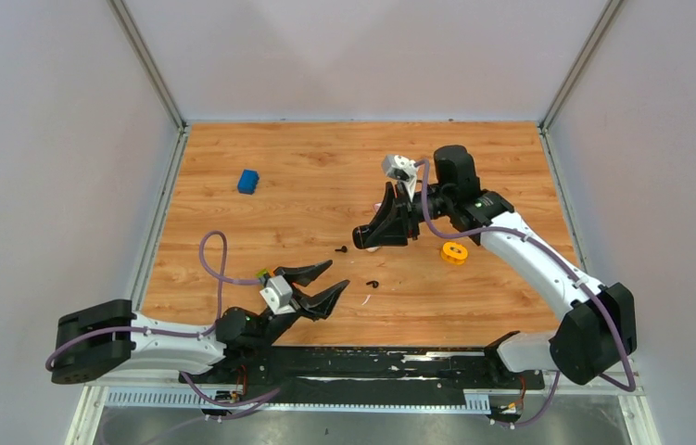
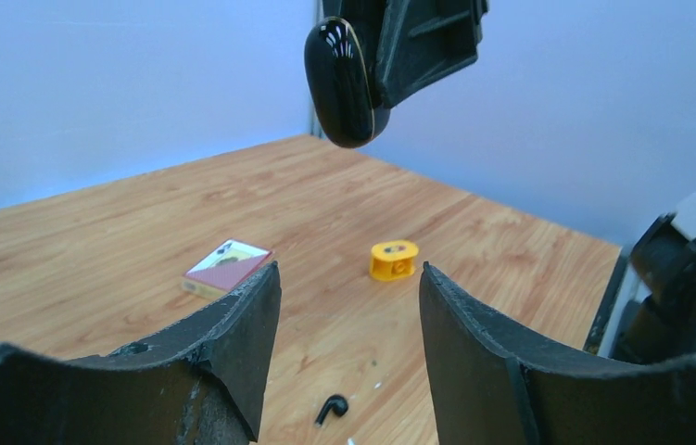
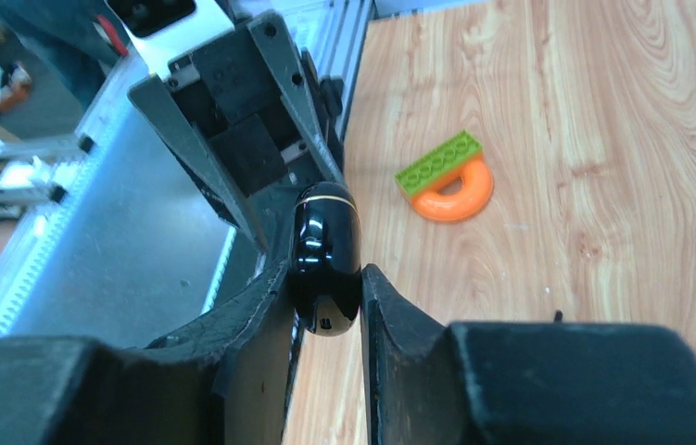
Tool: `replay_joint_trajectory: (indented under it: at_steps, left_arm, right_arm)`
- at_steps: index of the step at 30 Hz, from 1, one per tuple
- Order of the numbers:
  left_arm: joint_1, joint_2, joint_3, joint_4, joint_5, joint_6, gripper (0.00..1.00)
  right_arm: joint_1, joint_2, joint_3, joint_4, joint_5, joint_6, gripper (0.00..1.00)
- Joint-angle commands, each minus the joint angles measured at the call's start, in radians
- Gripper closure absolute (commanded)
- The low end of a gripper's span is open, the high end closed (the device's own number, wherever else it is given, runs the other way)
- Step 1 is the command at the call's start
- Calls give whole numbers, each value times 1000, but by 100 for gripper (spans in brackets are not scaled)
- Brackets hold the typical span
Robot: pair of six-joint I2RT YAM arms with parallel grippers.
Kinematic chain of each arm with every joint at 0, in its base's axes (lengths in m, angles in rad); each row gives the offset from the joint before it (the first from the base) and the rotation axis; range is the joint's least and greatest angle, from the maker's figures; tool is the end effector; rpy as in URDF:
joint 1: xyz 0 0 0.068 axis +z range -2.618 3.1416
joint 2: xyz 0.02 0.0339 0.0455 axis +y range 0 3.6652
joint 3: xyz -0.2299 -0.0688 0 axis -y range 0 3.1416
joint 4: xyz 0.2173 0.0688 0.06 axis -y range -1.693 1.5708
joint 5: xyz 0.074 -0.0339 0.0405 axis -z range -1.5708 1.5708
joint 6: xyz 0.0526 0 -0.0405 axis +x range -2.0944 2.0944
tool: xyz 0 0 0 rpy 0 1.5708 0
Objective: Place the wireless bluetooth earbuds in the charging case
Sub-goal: Pick up the charging case at the center of the board.
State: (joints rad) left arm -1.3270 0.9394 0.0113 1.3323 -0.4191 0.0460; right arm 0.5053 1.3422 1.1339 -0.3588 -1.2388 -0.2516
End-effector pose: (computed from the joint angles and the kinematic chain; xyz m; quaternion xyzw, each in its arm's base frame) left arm 0.0630 -0.1644 0.2091 0.2072 0.5267 -0.3960 0.7230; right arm 0.2120 0.1741 0.3022 -0.5233 0.5601 0.5544 0.3241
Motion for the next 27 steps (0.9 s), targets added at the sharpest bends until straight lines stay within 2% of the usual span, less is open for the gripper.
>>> replay_joint_trajectory:
  at_steps: [1, 4, 6, 9, 13, 18, 27]
  left_arm:
    - [5, 15, -46, 177, 10, -113, 38]
    - [5, 44, -18, 210, 19, -124, 39]
    - [5, 90, -16, 268, 33, -109, 38]
    - [5, 138, 44, 274, 72, -61, 36]
    - [5, 179, 103, 276, 56, -7, 35]
    - [19, 169, 157, 275, 1, 16, 36]
    - [120, 240, 213, 274, 127, -156, 40]
  right_arm:
    - [-42, 3, -51, 378, -114, 341, 83]
    - [-66, 0, -80, 548, -123, 518, 83]
    - [-72, 3, -79, 601, -122, 574, 83]
    - [-71, 7, -93, 693, -119, 665, 82]
    - [-72, 9, -145, 859, -114, 790, 81]
    - [-73, 4, -178, 870, -117, 771, 81]
    - [-72, -25, -210, 858, -124, 735, 79]
